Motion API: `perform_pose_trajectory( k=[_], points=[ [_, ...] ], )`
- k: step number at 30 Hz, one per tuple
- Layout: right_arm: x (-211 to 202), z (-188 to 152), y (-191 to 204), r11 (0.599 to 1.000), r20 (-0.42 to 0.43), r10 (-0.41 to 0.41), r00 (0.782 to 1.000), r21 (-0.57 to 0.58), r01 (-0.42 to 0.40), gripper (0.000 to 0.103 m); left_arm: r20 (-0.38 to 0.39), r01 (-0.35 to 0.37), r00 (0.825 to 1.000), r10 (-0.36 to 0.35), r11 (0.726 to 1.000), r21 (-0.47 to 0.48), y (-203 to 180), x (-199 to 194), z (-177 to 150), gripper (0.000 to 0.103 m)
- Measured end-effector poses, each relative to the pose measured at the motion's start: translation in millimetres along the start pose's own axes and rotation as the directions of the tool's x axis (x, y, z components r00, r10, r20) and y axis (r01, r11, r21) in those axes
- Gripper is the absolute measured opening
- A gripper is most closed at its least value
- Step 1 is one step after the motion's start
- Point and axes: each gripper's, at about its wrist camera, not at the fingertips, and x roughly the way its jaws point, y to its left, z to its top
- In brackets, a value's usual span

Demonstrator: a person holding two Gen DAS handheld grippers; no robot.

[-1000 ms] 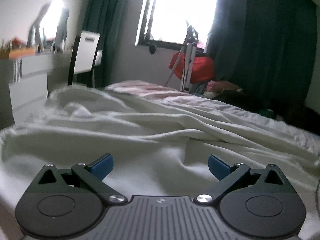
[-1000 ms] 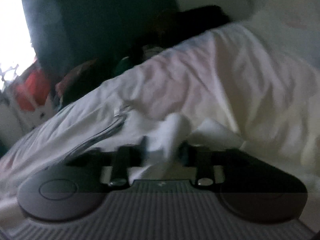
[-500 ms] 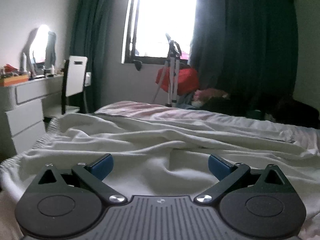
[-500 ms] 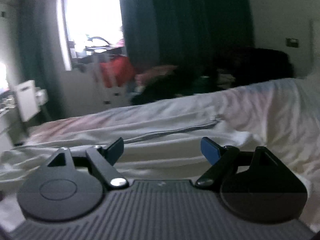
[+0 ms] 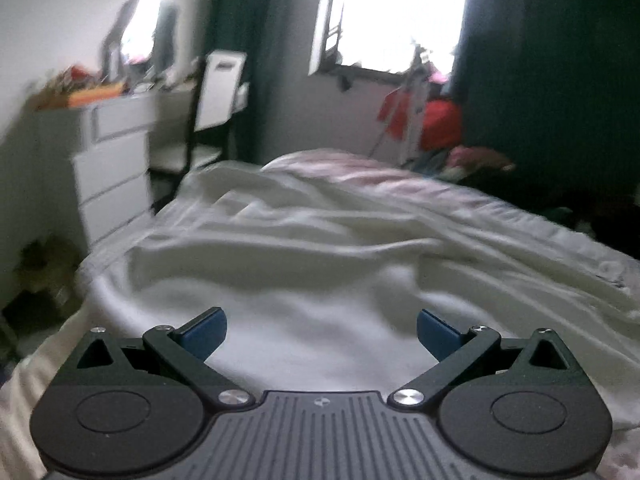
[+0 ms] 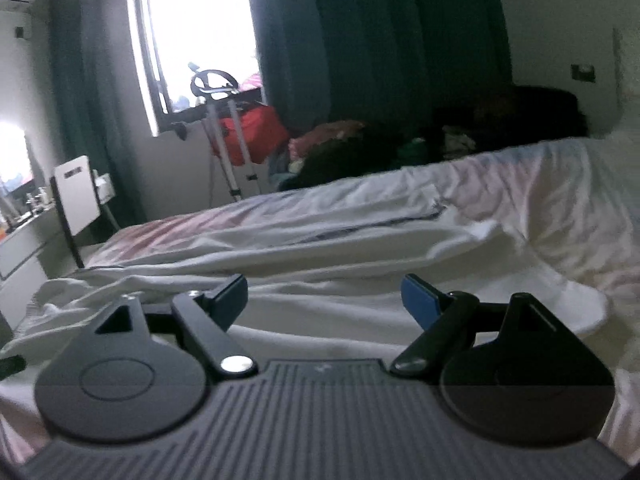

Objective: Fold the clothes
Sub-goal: 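Move the left gripper to the elastic waistband and close on it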

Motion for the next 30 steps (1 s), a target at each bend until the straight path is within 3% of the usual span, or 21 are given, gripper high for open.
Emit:
perform_pose_trajectory(
  k=[4,7,11,16,19,22,25,28,30],
  points=[
    [4.5,-1.3,-10.2,0.999,-0.015,0.000,1.000,0.043,0.001,0.085,-0.123,-0.016,0.992,0.000,0.992,-0.126,33.4,6.1,2.0,0.102],
    [6.2,-1.8,-12.2,0.999,-0.020,-0.019,1.000,0.044,0.019,0.085,-0.214,-0.020,0.977,-0.026,0.977,-0.212,55.1,12.4,3.3,0.102],
    [8.1,-1.3,-17.6,0.997,-0.031,-0.020,0.999,0.067,0.023,0.085,-0.280,-0.047,0.959,-0.036,0.958,-0.284,77.1,20.6,5.4,0.102],
    [10.6,-0.8,-21.5,0.995,-0.047,-0.018,0.999,0.097,0.022,0.085,-0.381,-0.076,0.920,-0.095,0.909,-0.410,95.2,50.2,7.3,0.101],
    [13.8,-2.1,-21.0,0.995,-0.060,-0.022,0.998,0.096,0.027,0.085,-0.436,-0.134,0.896,-0.080,0.889,-0.437,108.2,72.0,11.1,0.097],
    [17.8,-3.1,-20.6,0.994,-0.076,-0.020,0.997,0.102,0.028,0.085,-0.425,-0.153,0.904,-0.046,0.893,-0.424,117.7,83.2,23.7,0.096],
    [21.2,-3.0,-20.5,0.994,-0.085,-0.020,0.996,0.106,0.029,0.085,-0.370,-0.159,0.929,-0.008,0.894,-0.419,129.0,88.8,35.8,0.094],
    [25.2,-3.5,-20.5,0.993,-0.094,-0.029,0.995,0.111,0.039,0.085,-0.279,-0.111,0.960,-0.024,0.882,-0.458,143.7,93.1,37.1,0.090],
    [28.7,-3.9,-21.0,0.991,-0.104,-0.028,0.994,0.124,0.041,0.085,-0.243,-0.066,0.967,-0.072,0.854,-0.516,152.6,97.6,33.7,0.085]
  ],
)
